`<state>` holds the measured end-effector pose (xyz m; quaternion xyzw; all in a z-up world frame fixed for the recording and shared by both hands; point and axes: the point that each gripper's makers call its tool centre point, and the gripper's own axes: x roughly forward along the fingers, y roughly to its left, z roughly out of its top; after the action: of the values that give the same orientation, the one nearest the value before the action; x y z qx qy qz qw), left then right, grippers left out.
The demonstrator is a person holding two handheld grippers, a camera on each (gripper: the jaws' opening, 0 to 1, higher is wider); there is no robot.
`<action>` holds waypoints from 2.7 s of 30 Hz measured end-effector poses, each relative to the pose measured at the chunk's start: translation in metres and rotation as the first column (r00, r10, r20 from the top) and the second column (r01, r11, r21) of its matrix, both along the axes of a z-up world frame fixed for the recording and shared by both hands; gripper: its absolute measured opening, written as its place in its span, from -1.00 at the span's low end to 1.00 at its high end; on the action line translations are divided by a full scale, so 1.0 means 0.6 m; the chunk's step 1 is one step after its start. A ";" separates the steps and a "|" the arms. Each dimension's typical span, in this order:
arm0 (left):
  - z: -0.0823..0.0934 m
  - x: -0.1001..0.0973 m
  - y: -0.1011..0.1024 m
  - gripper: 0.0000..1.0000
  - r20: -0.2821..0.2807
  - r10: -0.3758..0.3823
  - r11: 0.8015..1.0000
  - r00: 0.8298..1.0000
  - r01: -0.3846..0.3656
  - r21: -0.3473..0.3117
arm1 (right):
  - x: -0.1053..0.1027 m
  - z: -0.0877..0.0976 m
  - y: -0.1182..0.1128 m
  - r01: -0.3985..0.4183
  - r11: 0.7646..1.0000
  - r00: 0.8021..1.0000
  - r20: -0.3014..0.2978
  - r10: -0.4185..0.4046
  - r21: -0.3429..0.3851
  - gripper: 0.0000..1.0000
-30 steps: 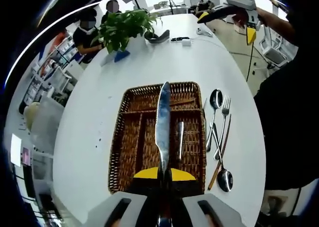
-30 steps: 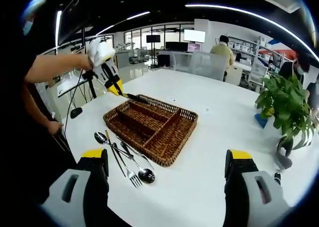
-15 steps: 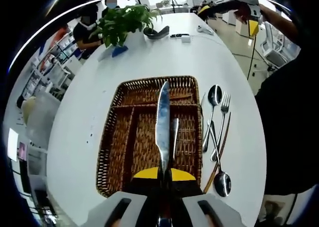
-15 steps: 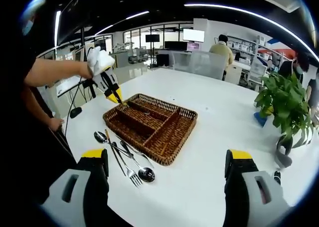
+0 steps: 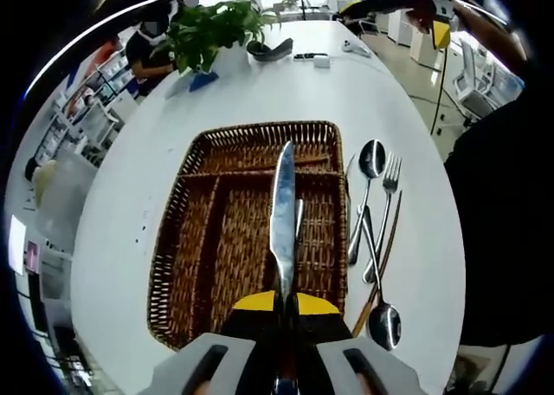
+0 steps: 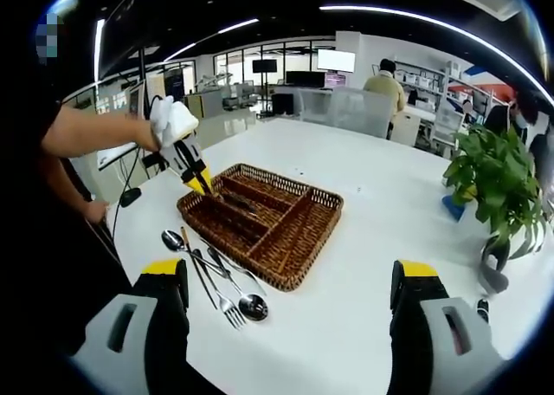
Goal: Arrange the knives, forks, and spoons in their matching storage slots by inserting each utensil handle-first until every utensil is classified and aligned in the correct compartment
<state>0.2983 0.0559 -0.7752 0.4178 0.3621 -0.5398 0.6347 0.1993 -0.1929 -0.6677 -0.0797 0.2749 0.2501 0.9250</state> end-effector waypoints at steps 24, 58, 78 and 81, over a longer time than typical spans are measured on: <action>-0.079 -0.012 0.001 -0.97 -0.045 -0.017 0.999 0.999 0.019 0.031 | 0.009 -0.012 -0.009 0.009 1.000 1.000 -0.023 -0.010 -0.011 0.99; -0.150 -0.024 0.007 -0.95 -0.107 -0.033 0.996 0.994 0.042 0.080 | 0.015 -0.032 -0.002 -0.022 0.999 0.996 -0.090 0.019 -0.033 0.99; -0.095 0.002 0.018 -0.58 -0.029 0.051 0.999 0.998 -0.051 0.000 | 0.010 -0.002 0.005 -0.035 0.999 0.999 -0.033 0.034 -0.027 0.99; -0.062 0.008 0.018 -0.46 -0.029 0.117 0.989 0.993 -0.119 -0.086 | 0.016 0.007 0.002 -0.030 0.999 0.999 -0.015 0.030 -0.016 0.99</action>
<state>0.3030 0.0670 -0.8126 0.3610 0.3698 -0.5217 0.6788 0.2089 -0.1917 -0.6634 -0.0897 0.2824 0.2622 0.9184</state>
